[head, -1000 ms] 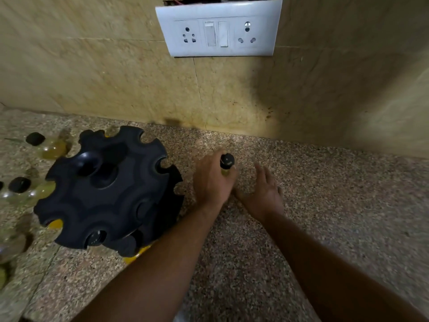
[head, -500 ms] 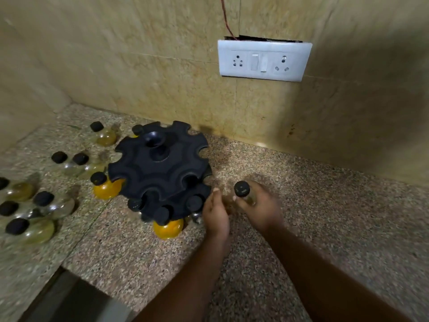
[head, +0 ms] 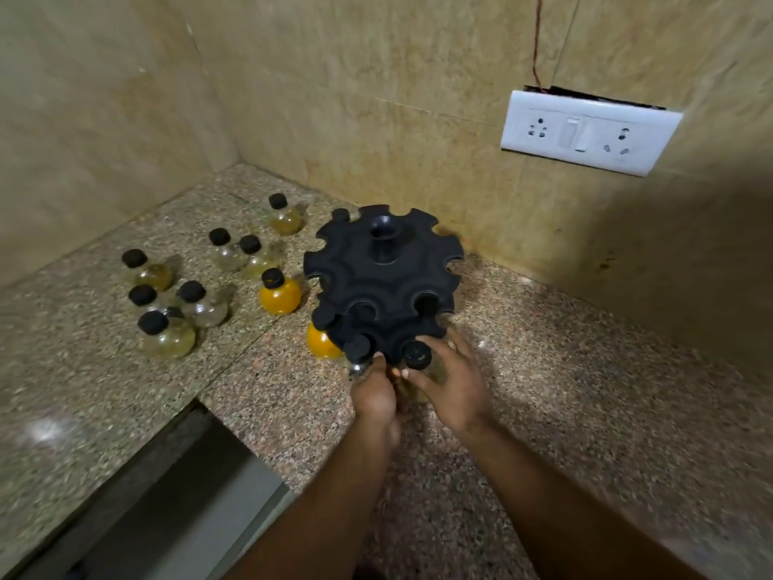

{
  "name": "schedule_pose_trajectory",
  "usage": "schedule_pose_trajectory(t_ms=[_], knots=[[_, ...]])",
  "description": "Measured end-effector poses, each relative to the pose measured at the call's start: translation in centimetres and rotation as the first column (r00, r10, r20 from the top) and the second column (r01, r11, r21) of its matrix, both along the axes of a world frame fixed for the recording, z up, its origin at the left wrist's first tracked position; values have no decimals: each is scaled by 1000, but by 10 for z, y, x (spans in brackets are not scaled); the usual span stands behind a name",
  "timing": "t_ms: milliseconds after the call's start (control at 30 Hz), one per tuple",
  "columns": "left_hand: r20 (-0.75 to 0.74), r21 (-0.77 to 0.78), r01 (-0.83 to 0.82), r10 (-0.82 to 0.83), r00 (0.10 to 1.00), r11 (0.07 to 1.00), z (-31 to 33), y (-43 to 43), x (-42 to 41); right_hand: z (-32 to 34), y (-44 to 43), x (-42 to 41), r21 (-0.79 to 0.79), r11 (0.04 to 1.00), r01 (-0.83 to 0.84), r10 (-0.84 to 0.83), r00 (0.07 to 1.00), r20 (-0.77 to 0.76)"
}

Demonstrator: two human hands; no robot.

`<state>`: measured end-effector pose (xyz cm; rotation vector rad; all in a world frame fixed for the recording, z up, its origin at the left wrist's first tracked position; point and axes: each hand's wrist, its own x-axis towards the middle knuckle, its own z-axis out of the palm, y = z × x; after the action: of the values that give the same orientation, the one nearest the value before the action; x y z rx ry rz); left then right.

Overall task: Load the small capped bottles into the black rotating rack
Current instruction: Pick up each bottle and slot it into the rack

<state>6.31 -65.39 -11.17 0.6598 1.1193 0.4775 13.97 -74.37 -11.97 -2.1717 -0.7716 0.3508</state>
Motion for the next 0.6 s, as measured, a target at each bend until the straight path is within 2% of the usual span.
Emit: schedule_pose_trajectory(t_ms=[133,233,400,600], knots=[[-51,-37,258,-260,964,965,4,20,-16,-2,10,-3,-9,998,55,-55,998,-3],[-64,-67,361,-365,929,930,4,34,-23,-2,15,-1,-28,998,54,-54,999,3],[-63,-80,488,-493,868,869,10,41,-28,-8,18,9,-3,1000,23,-23,1000,0],[-72,-134,517,-529,846,845,4,47,-23,-8,18,9,18,988,152,-151,987,-49]])
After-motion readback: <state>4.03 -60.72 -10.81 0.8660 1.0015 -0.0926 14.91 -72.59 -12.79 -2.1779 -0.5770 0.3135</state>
